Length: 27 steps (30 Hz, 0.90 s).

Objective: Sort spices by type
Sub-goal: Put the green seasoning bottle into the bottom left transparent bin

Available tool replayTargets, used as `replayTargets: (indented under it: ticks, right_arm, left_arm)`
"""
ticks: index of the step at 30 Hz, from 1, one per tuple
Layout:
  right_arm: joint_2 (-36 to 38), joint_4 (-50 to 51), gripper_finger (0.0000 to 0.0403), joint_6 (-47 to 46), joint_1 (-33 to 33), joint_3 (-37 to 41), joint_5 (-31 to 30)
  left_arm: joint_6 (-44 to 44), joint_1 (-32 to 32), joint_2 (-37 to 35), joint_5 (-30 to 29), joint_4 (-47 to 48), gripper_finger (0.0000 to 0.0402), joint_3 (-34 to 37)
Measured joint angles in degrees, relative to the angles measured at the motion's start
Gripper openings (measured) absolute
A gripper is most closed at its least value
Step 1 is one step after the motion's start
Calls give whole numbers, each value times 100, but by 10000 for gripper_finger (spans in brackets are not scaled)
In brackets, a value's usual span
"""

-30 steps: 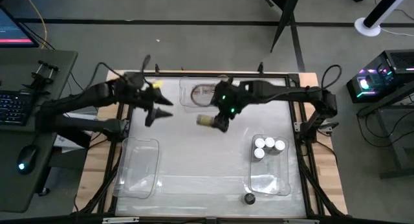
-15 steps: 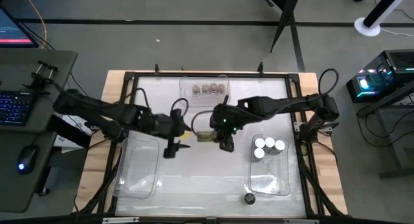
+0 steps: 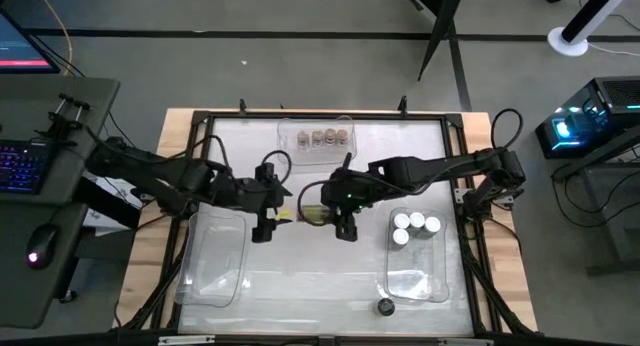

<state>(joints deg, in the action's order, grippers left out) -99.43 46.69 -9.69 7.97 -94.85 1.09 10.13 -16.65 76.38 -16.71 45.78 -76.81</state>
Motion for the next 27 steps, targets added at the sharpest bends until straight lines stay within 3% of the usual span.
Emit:
replayTargets:
  ticks: [13, 20, 27]
  right_arm:
    - [-521, -393, 194, 226, -4, 1, -413]
    - [-563, -495, 194, 374, 41, 4, -512]
    - [-536, -522, 194, 554, 44, 4, -515]
  left_arm:
    - [-497, 131, 780, 310, -75, 299, 8]
    - [-681, 281, 1397, 70, -47, 299, 11]
    - [-882, 309, 1496, 55, -4, 298, 11]
